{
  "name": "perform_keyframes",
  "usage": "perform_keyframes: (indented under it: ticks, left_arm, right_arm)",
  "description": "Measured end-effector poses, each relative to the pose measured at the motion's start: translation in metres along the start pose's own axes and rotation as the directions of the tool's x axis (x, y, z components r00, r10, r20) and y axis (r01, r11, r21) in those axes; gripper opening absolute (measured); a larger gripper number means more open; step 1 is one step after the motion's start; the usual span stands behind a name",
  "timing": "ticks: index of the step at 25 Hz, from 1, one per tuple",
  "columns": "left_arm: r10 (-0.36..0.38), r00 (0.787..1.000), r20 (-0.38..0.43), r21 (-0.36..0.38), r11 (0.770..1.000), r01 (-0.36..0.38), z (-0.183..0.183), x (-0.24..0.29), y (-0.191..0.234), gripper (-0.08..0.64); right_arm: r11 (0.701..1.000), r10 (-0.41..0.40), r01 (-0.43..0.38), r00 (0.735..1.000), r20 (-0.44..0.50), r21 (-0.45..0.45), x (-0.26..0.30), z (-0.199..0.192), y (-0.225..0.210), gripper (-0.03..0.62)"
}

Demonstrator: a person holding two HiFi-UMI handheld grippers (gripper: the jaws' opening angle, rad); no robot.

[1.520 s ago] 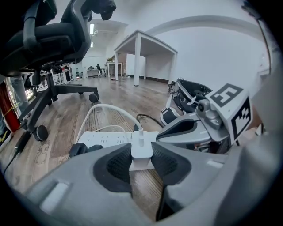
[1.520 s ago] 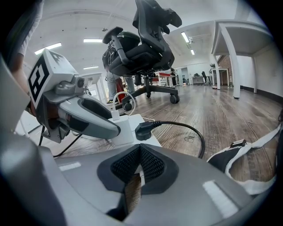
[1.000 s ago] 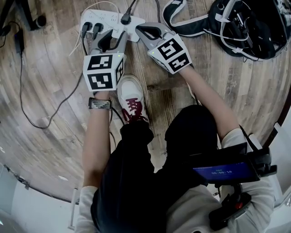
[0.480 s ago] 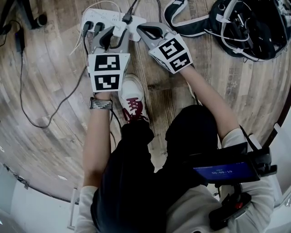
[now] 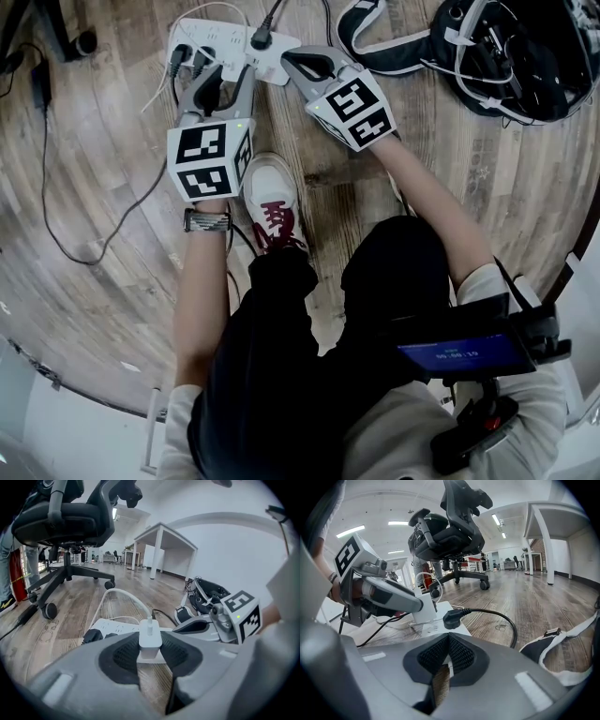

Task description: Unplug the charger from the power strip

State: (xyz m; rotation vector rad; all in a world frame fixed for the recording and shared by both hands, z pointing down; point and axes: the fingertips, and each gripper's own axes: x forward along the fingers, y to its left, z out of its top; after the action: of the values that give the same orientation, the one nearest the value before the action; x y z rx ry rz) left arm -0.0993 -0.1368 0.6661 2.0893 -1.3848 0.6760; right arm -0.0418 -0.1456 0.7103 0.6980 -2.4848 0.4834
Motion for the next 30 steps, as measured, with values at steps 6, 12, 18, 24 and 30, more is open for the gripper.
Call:
perform_keyframes:
  ticks: [6,12,18,24,30]
  left_arm:
    - [-0.009,1.000,0.005,0.008,1.000,0.008,0.003,0.001,-0.003,0.140]
    - [-0.009,1.000,0.008,-0.021,1.000,0.009,0.002,0.001,-0.001,0.140]
    - [0.001,1.000,0.012,-0.034,0.999,0.000,0.002,-0.002,0.001,0.140]
    - [0.022,1.000,0.013,-0.022,1.000,-0.022,0.003,-0.005,0.002,0.140]
    - [0.049,0.999,0.017,-0.027,0.998,-0.048,0.001,-0.006,0.007,0.140]
  right_arm:
    - [1.000,0.000,0.000,1.000,0.001,0.000,0.000,0.001,0.000,-0.001]
    - [1.000,0.004,-0.004,1.000,0.000,0.004,0.000,0.001,0.001,0.000]
    - [0.998,0.030,-0.030,0.999,-0.016,0.051,0.001,0.001,-0.001,0.000]
    - [1.000,0.022,-0.021,0.998,-0.054,0.015,-0.003,0.000,-0.002,0.000]
    - [0.998,-0.042,0.041,0.998,-0.039,-0.044,-0.018,0.017,-0.016,-0.002]
